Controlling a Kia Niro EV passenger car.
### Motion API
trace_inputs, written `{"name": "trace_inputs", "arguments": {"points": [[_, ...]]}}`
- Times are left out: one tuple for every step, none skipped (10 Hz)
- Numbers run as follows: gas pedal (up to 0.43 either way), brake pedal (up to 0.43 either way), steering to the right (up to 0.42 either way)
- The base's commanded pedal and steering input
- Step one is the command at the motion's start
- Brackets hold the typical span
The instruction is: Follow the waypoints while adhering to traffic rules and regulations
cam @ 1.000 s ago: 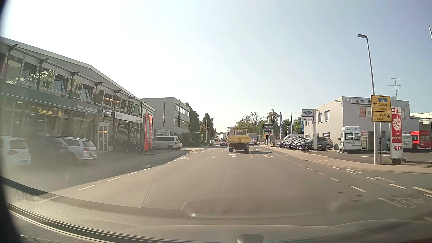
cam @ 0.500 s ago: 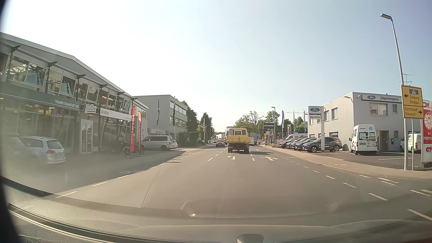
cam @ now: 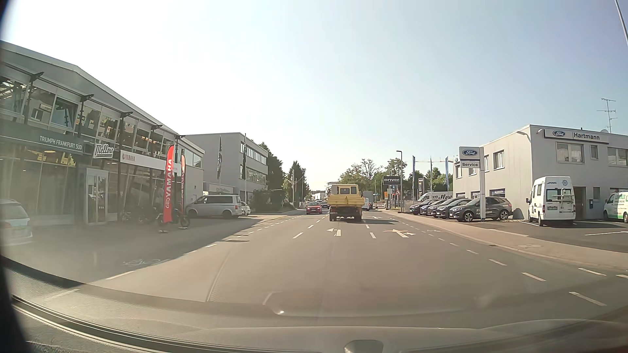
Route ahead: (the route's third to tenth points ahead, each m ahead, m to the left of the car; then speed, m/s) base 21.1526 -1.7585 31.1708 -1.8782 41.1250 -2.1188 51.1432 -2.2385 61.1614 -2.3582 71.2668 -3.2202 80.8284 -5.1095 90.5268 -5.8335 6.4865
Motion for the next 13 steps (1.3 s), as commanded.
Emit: {"name": "trace_inputs", "arguments": {"points": [[0.047, 0.018, 0.008], [0.047, 0.018, 0.007], [0.047, 0.018, 0.007], [0.047, 0.018, 0.008], [0.047, 0.018, 0.008], [0.047, 0.018, 0.008], [0.047, 0.018, 0.007], [0.047, 0.012, 0.007], [0.047, 0.018, 0.007], [0.047, 0.018, 0.007], [0.047, 0.018, 0.007], [0.047, 0.012, 0.007], [0.047, 0.012, 0.006]]}}
